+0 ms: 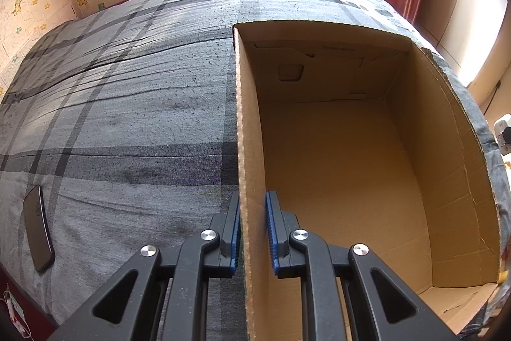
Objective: Organize rigid objects
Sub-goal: 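Lift the white charger with the right gripper and carry it over the box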
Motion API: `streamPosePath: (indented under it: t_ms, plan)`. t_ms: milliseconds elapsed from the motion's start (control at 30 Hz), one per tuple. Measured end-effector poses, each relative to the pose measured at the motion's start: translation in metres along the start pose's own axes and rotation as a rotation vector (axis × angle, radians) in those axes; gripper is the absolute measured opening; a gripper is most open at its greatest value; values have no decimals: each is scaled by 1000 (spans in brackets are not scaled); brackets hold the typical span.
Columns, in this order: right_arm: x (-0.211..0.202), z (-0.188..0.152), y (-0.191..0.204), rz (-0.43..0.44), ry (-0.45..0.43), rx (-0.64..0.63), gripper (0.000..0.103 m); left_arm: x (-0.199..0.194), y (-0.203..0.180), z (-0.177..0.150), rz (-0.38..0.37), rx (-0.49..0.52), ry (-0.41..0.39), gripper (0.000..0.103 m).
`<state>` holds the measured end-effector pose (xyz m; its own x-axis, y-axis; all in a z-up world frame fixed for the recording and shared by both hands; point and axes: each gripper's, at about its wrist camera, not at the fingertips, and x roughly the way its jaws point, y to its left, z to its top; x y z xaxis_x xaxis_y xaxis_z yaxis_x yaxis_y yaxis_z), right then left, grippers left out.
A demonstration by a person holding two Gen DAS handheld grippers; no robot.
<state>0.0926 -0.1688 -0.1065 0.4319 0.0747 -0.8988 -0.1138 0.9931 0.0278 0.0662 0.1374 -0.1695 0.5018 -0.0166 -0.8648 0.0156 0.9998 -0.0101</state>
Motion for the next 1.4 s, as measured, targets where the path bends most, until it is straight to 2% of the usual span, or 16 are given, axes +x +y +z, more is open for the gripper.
streamPosePath:
  t_ms: [433,800,1167,1400]
  plan:
    - [2,17,70,75,-8,-128,56,0,-3,0,9,8,0,16]
    - [28,25,124,107,16,-237,56,0,-2,0,2,-1,5,16]
    - [57,24,162,131,70,-287,56,-1,-2,-1,9,8,0,16]
    - [82,20,179,146,134,-304,56,-1,-2,-1,10,9,1,16]
